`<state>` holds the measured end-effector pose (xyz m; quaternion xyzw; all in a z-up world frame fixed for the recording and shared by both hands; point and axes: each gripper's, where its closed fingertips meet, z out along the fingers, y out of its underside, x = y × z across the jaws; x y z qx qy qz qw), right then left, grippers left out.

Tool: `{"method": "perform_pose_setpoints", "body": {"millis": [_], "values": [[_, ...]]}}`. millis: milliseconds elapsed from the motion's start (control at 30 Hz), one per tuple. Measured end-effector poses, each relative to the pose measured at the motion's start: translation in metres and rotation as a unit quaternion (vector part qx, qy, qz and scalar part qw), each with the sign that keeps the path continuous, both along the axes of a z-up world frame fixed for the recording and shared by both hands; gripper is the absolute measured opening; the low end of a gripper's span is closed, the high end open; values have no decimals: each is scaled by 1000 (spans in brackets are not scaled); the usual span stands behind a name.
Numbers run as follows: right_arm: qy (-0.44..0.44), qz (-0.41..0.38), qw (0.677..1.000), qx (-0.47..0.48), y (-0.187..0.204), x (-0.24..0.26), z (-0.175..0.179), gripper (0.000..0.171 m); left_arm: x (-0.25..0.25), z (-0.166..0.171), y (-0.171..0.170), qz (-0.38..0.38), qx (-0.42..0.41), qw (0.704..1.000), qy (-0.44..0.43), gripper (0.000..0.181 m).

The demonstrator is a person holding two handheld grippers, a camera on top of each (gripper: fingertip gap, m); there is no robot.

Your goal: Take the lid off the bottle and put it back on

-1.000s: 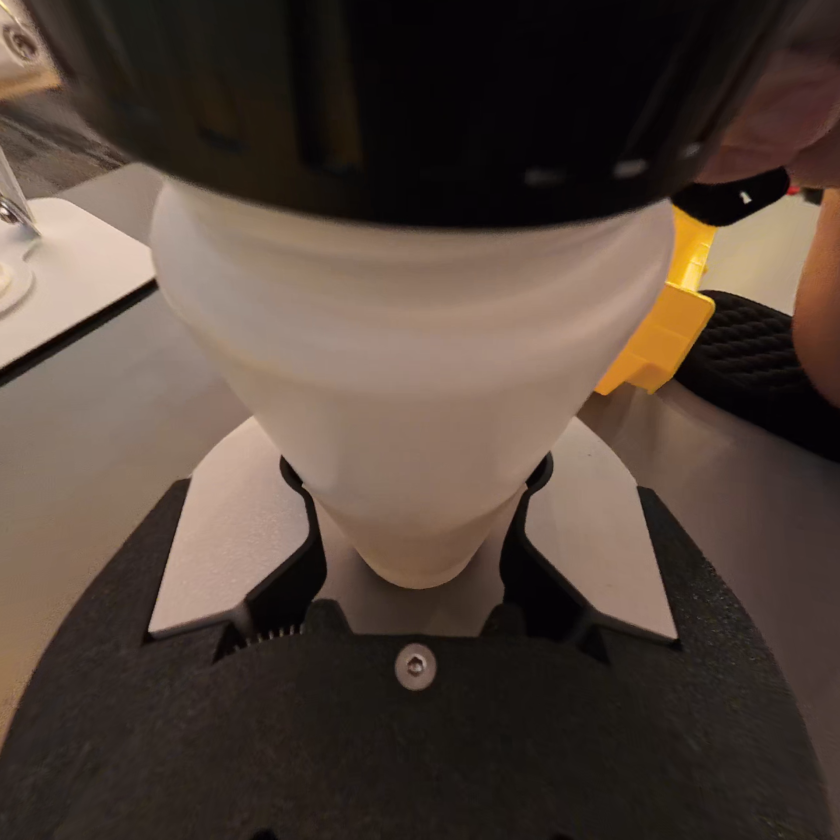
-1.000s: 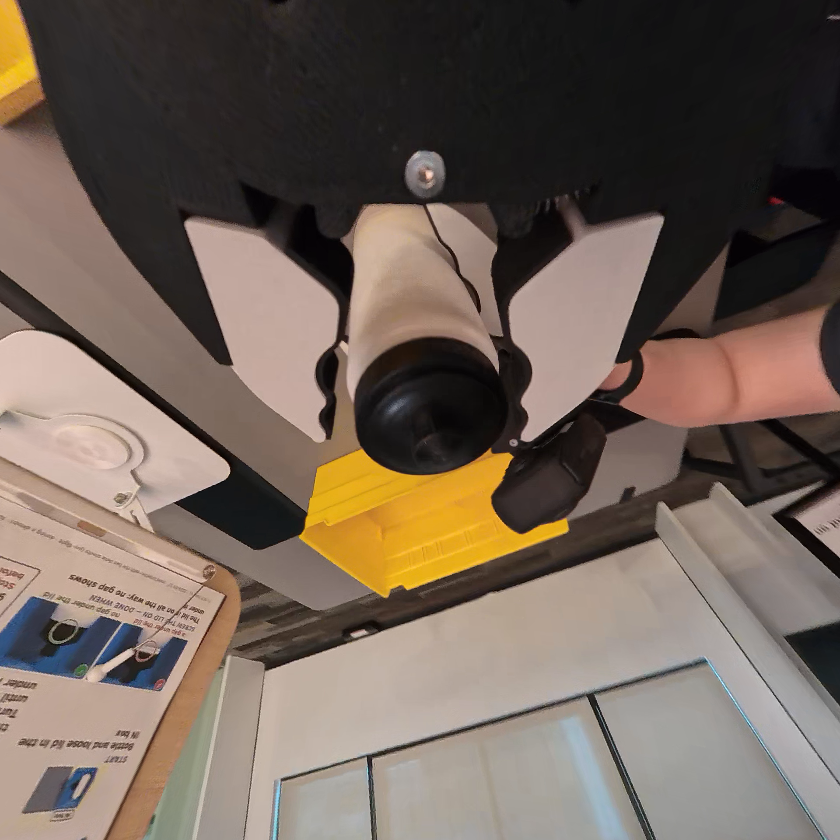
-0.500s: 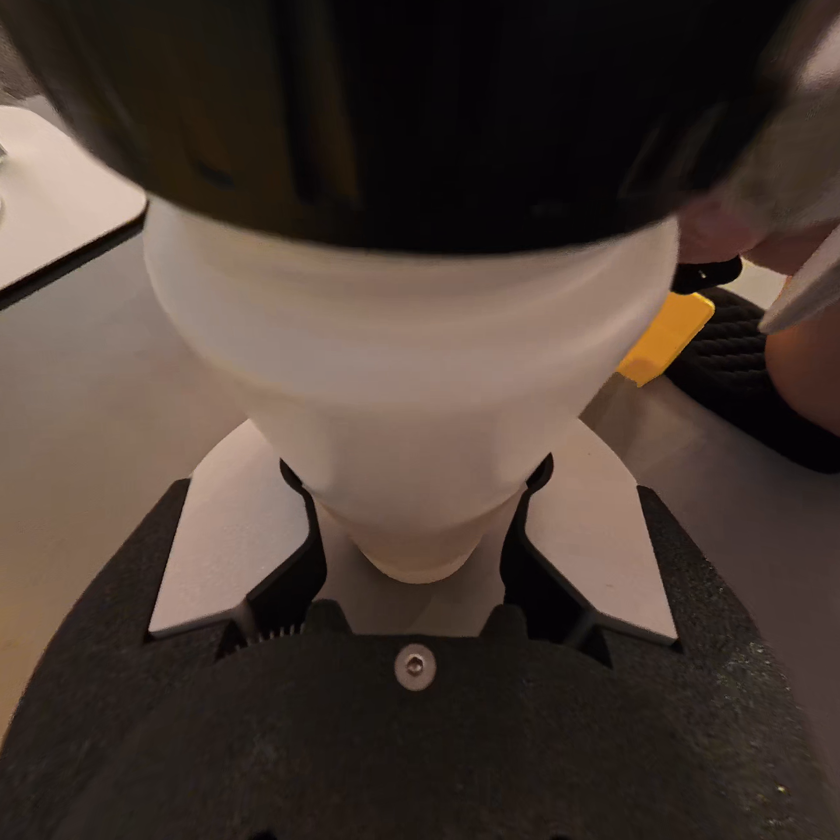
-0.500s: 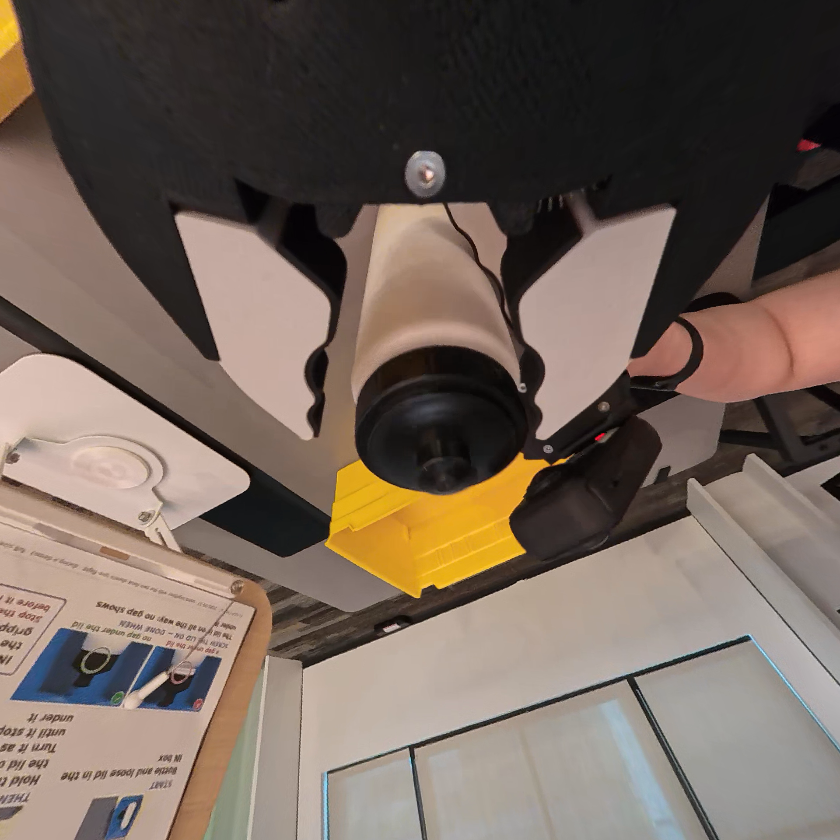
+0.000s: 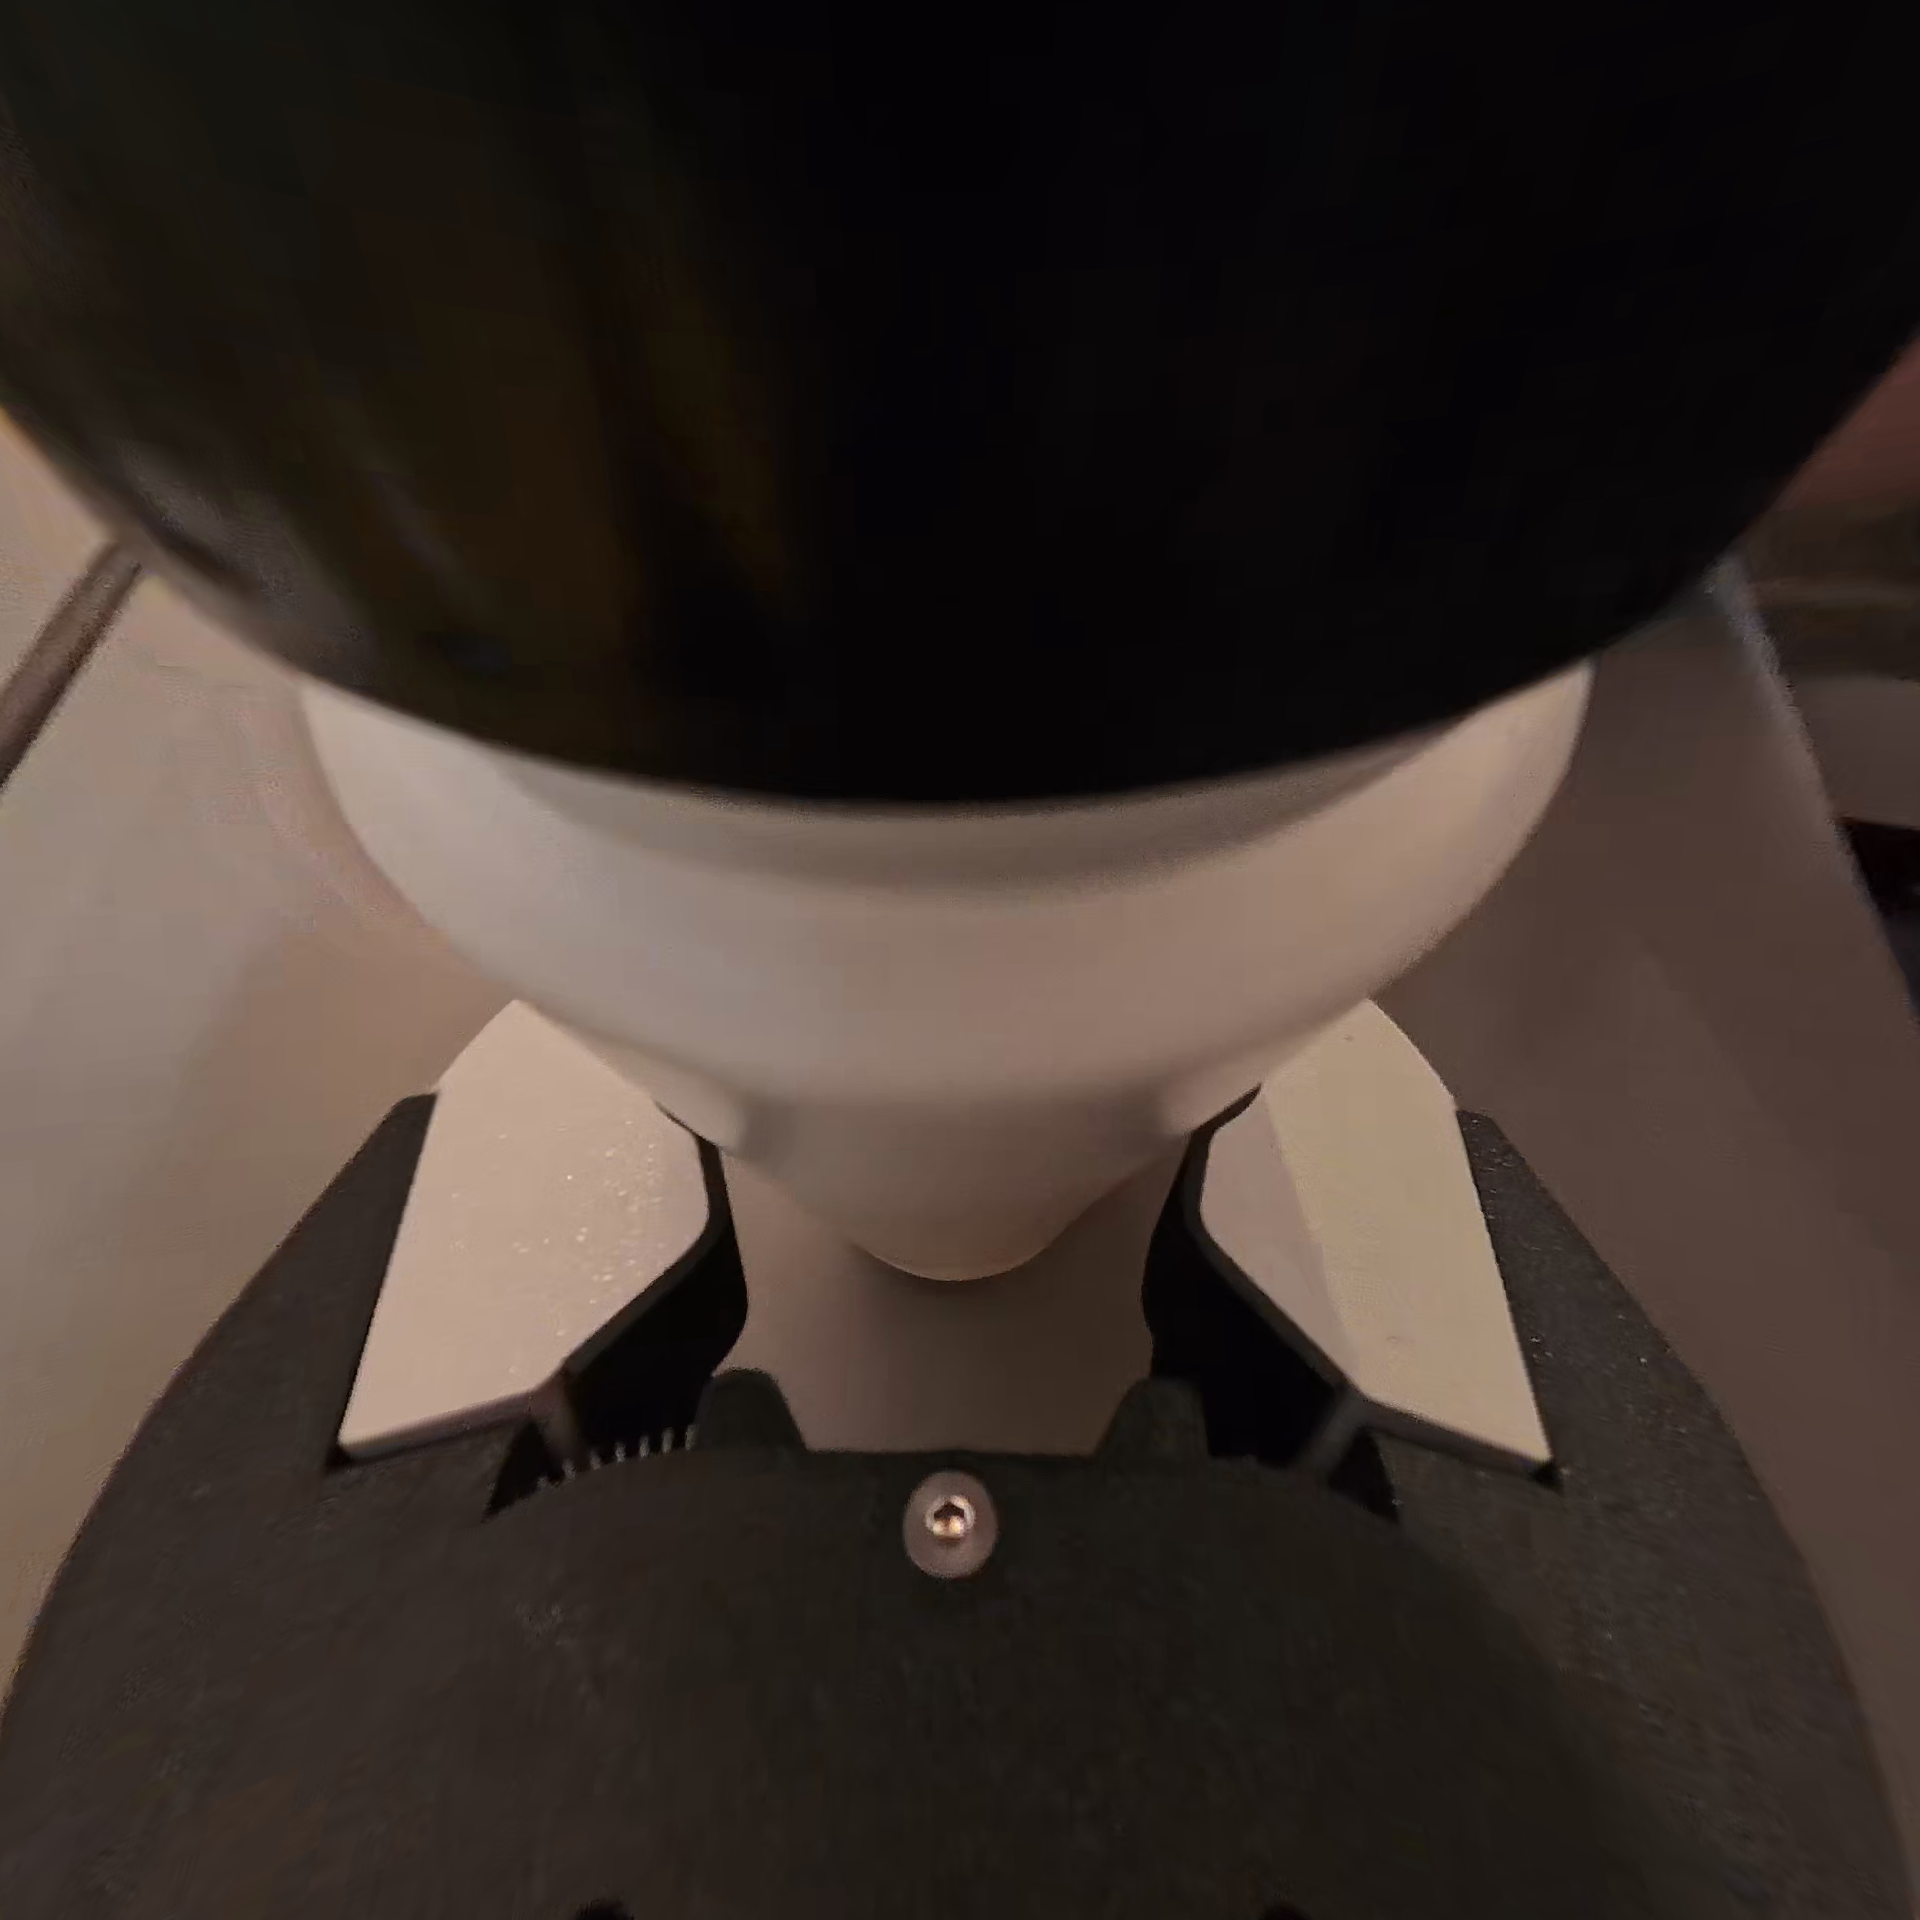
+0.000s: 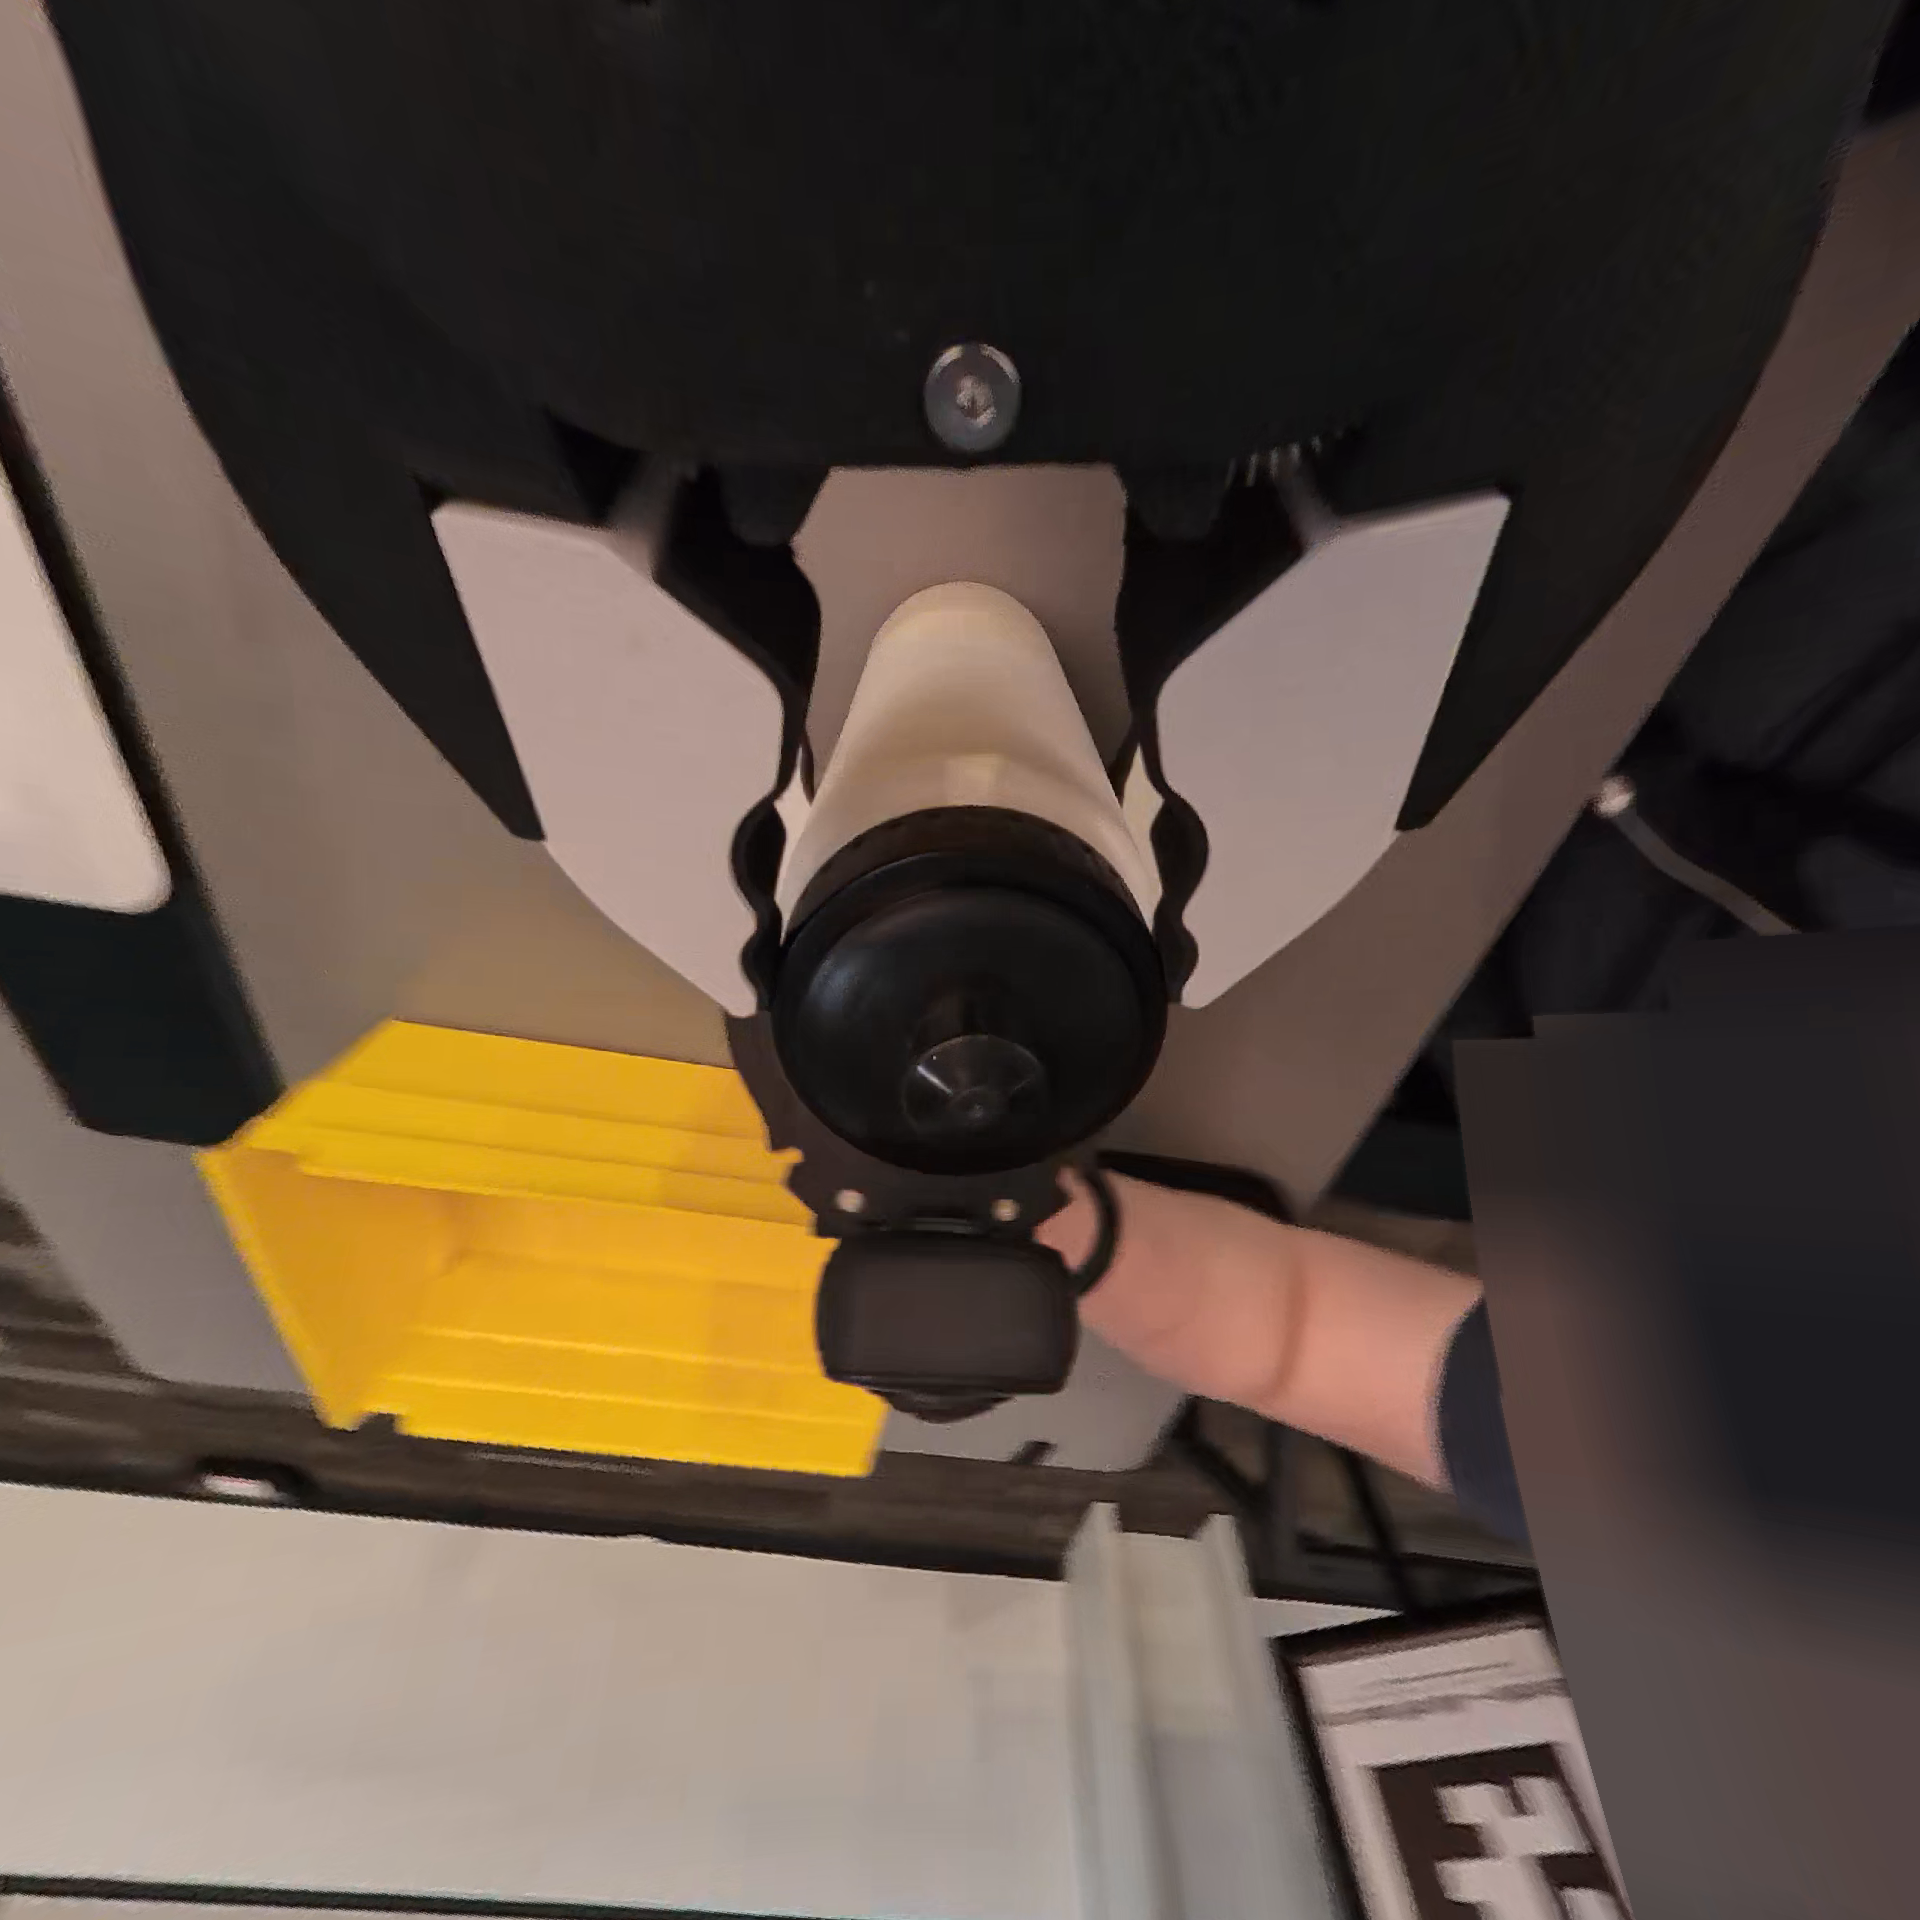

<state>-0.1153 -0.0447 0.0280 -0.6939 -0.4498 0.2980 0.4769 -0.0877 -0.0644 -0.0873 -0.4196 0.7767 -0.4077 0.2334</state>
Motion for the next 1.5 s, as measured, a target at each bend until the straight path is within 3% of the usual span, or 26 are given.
{"method": "perform_pose_setpoints", "body": {"millis": [67, 133, 200, 267, 500, 600, 667, 1100, 1500], "values": [[18, 48, 999, -18, -15, -6, 1, 71, -4, 0, -15, -33, -4, 999, -1, 97], [26, 39, 999, -22, -12, -4, 2, 71, -1, 0, -13, -14, -17, 1000, 2, 97], [25, -10, 999, -24, 2, 2, 3, 71, 5, 1, -1, 23, -30, 999, -2, 97], [32, -70, 997, -22, 16, 6, 9, 86, 10, 2, 13, 59, -27, 998, -3, 97], [53, -196, 978, -54, 39, 11, 16, 87, 17, 2, 41, 144, -24, 989, -11, 97], [29, -204, 977, -59, 41, 10, 7, 83, 17, 3, 43, 148, -32, 988, -13, 97], [18, -215, 975, -45, 45, 12, 6, 71, 18, 3, 44, 149, -30, 988, -15, 97], [-29, -208, 977, -33, 38, 13, 5, 71, 29, 12, 36, 157, -71, 978, -120, 98], [-59, -213, 975, -19, 28, 12, 14, 71, 26, 16, 32, 145, -33, 984, -97, 96]]}}
